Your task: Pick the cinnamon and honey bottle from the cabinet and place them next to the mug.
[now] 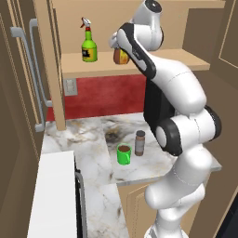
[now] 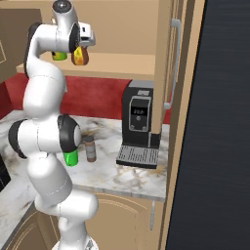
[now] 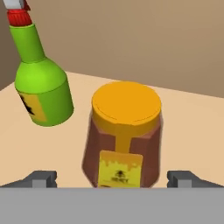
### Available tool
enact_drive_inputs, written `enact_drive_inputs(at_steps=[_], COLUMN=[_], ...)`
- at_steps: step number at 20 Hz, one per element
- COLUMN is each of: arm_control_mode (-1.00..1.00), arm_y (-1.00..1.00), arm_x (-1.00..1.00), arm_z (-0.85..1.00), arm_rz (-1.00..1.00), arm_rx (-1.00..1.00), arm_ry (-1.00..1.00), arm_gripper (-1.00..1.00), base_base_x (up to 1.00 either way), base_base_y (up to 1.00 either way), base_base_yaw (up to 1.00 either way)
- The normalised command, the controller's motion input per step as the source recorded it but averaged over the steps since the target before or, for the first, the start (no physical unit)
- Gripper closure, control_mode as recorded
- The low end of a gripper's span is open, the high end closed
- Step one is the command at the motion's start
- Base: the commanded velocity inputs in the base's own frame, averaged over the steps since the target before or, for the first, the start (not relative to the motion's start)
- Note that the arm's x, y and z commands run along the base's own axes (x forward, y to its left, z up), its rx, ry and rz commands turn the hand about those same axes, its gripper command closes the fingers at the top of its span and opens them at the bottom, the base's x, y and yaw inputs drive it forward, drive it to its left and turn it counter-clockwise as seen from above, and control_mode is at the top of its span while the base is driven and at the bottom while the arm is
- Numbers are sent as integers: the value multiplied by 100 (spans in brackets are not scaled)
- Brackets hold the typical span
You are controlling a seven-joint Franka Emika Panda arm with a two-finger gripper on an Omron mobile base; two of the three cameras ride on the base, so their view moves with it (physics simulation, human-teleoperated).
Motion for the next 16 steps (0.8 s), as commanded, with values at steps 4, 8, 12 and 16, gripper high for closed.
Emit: enact_drive_inputs(at_steps=[4,8,12,16], arm_control_mode=[-100,-100,-100,-100], arm_y=[-2,0,0,0], arm_x=[9,12,17,14], arm_z=[0,0,0,0], arm_rz=[-2,-2,-1,0], arm_rx=[0,0,0,0], arm_ry=[0,0,0,0], arm_gripper=[-100,-100,-100,-100], base_base_x=[0,0,0,0], base_base_y=[0,0,0,0], base_base_yaw=[0,0,0,0])
